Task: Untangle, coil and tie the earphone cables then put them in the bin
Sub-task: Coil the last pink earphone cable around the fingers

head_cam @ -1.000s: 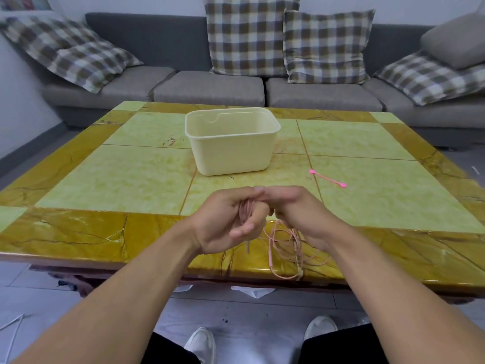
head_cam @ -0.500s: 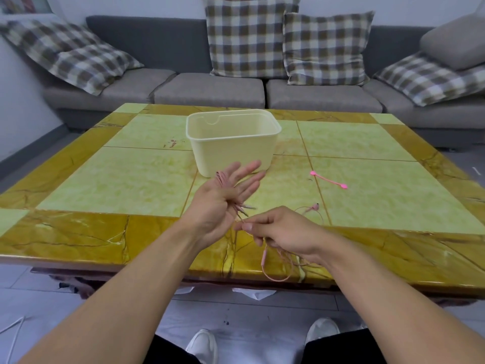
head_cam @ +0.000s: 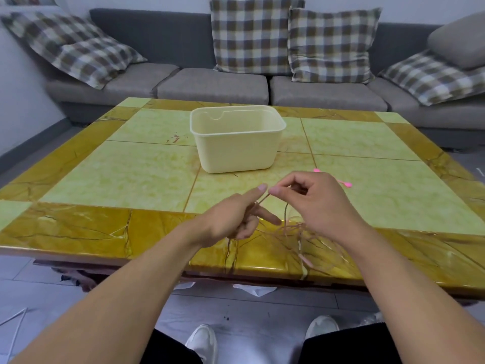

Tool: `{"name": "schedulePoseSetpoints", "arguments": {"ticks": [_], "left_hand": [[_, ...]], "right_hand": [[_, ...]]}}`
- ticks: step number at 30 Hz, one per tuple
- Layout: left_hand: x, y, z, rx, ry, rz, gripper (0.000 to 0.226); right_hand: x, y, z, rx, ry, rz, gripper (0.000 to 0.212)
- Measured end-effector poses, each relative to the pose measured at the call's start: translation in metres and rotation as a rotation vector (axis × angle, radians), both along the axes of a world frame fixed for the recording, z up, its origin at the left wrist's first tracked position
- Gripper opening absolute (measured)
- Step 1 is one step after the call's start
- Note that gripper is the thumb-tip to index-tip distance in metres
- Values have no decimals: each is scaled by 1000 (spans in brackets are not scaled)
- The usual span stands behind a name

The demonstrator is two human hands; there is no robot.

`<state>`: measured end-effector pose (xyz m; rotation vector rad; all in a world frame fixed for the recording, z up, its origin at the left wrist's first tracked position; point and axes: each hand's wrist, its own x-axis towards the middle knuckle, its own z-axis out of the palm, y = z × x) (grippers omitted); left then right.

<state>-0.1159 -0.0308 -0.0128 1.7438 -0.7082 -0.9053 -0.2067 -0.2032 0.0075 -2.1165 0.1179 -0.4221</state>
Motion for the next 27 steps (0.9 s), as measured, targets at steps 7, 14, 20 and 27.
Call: {"name": "schedulePoseSetpoints", "arguments": {"ticks": [7, 14, 20, 27], "left_hand": [[-8, -7, 4, -371, 365, -139, 61], [-5, -9, 12, -738, 577, 118, 43], [12, -7, 10, -902, 634, 423, 43], [11, -7, -3, -473, 99, 625, 32]], "right_hand": [[11, 3, -6, 280, 55, 55, 10], [16, 19, -26, 180, 300, 134, 44], [16, 31, -31, 43, 413, 274, 15], [-1, 32, -9, -214, 380, 312, 17]]}}
